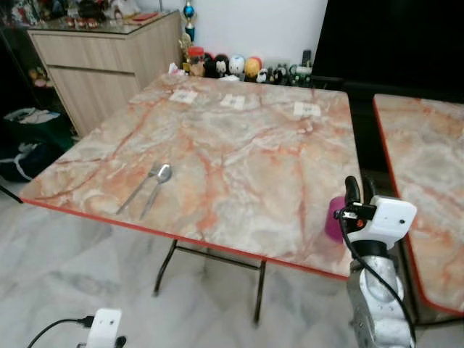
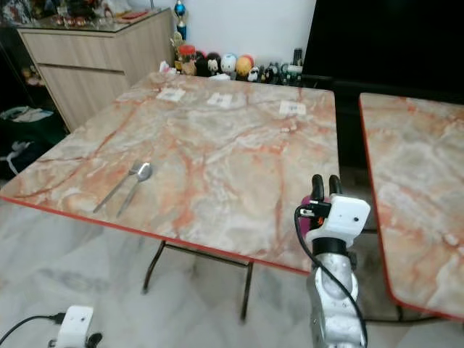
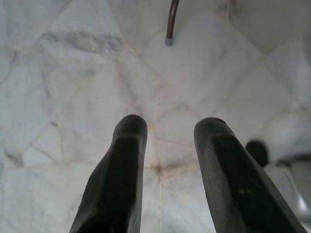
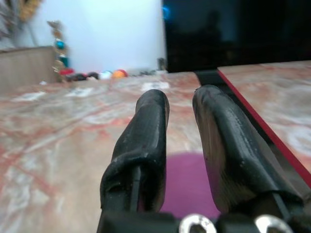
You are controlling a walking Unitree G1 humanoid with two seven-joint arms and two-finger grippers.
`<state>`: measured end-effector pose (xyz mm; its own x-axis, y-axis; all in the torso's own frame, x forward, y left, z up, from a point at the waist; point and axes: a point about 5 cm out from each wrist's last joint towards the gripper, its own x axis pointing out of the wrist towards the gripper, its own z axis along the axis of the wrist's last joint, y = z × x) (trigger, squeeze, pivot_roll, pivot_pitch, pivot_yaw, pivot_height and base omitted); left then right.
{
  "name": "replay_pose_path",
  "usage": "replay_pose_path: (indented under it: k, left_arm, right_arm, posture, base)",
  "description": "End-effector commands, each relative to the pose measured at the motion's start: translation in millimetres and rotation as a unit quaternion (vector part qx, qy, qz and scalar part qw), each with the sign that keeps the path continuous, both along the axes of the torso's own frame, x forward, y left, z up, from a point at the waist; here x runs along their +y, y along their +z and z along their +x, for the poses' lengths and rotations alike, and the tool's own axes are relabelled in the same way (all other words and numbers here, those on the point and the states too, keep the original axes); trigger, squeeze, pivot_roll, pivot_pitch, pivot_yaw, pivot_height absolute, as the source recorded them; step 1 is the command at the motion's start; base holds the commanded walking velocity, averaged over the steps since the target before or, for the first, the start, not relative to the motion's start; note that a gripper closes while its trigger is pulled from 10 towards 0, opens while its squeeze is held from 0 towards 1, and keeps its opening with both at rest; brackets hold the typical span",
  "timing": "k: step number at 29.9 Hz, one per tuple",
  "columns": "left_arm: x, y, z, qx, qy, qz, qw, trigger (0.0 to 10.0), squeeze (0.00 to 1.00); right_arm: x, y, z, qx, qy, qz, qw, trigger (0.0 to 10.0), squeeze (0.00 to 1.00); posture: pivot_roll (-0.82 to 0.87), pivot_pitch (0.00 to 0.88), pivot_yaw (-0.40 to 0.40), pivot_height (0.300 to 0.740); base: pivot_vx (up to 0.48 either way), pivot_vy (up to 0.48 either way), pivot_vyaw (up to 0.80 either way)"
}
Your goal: Setting the table
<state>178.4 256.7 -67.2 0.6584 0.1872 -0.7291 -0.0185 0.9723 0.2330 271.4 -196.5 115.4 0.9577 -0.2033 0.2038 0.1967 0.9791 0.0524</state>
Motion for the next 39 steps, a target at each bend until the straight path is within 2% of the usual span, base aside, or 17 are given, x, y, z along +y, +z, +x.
replay_pose_path:
  k: [1,35,39]
  left_arm:
    - [6.1,2,0.3,0.002,0.005,0.004,1.000,10.0,0.00]
    - [-3.4,-1,1.7,0.000,0.005,0.000,1.000,10.0,0.00]
    - [0.9,0,0.1,-0.002,0.004,0.000,1.000,10.0,0.00]
  right_arm:
    - [5.4,8,4.2,-0.016,0.009,0.004,1.000,10.0,0.00]
    - [7.9,6,5.8,-0.009,0.015,0.005,1.000,10.0,0.00]
    - [7.8,3,5.9,-0.005,0.016,0.005,1.000,10.0,0.00]
  posture:
    - [0.13,0.001,-0.011,0.740]
    - [0.13,0.000,-0.016,0.740]
    - [0.13,0.000,-0.017,0.740]
  base:
    - [0.000,0.480,0.00]
    - [0.000,0.480,0.00]
    - [0.000,0.079,0.00]
